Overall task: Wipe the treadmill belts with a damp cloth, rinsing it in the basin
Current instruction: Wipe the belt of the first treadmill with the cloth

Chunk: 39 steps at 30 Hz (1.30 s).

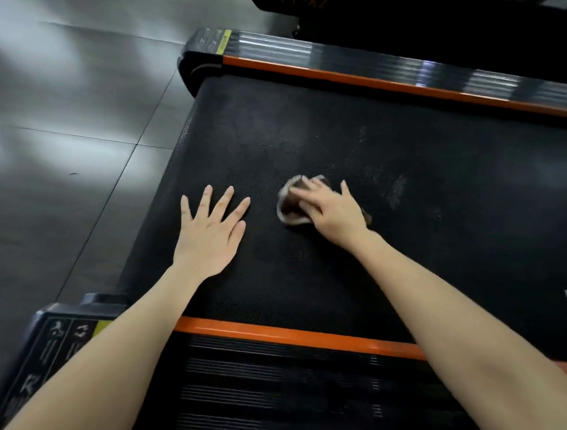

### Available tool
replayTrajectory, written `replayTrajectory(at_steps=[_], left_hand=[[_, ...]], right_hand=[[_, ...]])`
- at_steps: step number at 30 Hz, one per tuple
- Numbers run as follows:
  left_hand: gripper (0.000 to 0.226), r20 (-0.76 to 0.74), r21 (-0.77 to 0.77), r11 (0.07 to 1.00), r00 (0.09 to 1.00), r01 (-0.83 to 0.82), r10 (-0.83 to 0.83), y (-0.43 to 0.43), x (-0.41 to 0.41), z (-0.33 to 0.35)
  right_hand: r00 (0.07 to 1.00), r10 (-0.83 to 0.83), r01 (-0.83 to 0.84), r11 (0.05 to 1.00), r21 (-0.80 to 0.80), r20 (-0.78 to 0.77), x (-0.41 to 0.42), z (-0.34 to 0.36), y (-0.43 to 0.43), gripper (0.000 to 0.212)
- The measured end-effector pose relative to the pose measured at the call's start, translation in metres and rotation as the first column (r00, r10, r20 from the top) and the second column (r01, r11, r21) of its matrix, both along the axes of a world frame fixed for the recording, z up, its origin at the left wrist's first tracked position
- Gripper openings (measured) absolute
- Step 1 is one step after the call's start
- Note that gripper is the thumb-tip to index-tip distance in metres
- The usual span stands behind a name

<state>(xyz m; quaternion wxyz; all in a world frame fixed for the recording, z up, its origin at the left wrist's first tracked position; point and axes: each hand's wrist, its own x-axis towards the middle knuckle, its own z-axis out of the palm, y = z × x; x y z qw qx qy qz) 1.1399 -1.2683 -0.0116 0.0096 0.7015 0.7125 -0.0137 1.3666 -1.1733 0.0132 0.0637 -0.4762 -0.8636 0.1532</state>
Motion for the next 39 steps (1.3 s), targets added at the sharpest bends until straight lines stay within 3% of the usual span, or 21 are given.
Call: replayTrajectory(at_steps=[2,4,7,13,16,19,23,27,31,33,36,39], left_hand=[[0.053,0.009,-0.005,1.000,1.000,-0.003,0.003,0.000,0.002,0.002],[0.051,0.028,-0.003,1.000,1.000,-0.001,0.001,0.000,0.002,0.002],[0.051,0.032,-0.016,1.000,0.999,0.008,-0.008,0.000,0.000,0.003],[0.052,0.060,-0.057,0.998,0.998,0.030,-0.027,-0.003,-0.003,0.009],[0.050,0.093,-0.038,0.994,0.991,0.100,-0.096,-0.002,-0.012,0.012],[0.055,0.076,0.016,0.994,0.991,0.112,-0.113,-0.001,-0.035,0.015],[0.054,-0.005,-0.058,0.998,1.000,0.023,-0.023,0.004,-0.061,0.009],[0.057,0.060,-0.015,0.999,0.998,0.031,-0.030,0.007,-0.065,0.004],[0.067,0.083,-0.015,1.000,0.996,0.013,-0.012,0.005,-0.064,0.001],[0.068,0.079,-0.009,1.000,0.997,0.012,-0.011,0.004,-0.063,0.000],[0.059,0.074,-0.009,1.000,0.997,-0.009,0.009,0.004,-0.062,-0.001],[0.056,0.076,-0.009,1.000,0.997,-0.020,0.021,0.005,-0.062,-0.002]], right_hand=[[0.997,-0.054,0.053,0.998,0.016,0.048,-0.018,-0.001,-0.005,0.040],[0.991,0.124,-0.127,0.990,0.060,0.055,-0.015,-0.004,-0.038,0.042],[0.932,0.355,-0.353,0.935,-0.034,0.072,0.015,0.000,-0.102,0.053],[0.893,0.421,-0.383,0.897,-0.221,0.160,0.110,0.027,-0.135,0.049],[0.850,0.501,-0.463,0.858,-0.221,0.161,0.130,0.029,-0.124,0.044],[0.838,0.536,-0.524,0.843,-0.122,0.103,0.108,0.017,-0.112,0.040],[0.802,0.592,-0.597,0.799,0.067,0.085,0.043,-0.003,-0.105,0.040],[0.795,0.604,-0.606,0.789,0.104,0.051,-0.037,-0.012,-0.103,0.045],[0.757,0.654,-0.650,0.752,0.110,0.002,-0.036,-0.016,-0.087,0.041],[0.819,0.574,-0.569,0.813,0.123,-0.009,-0.038,-0.014,-0.055,0.040],[0.966,0.259,-0.260,0.963,0.067,0.024,-0.057,0.000,0.002,0.038],[0.985,0.096,-0.099,0.995,0.019,0.142,-0.075,0.002,0.013,0.045]])
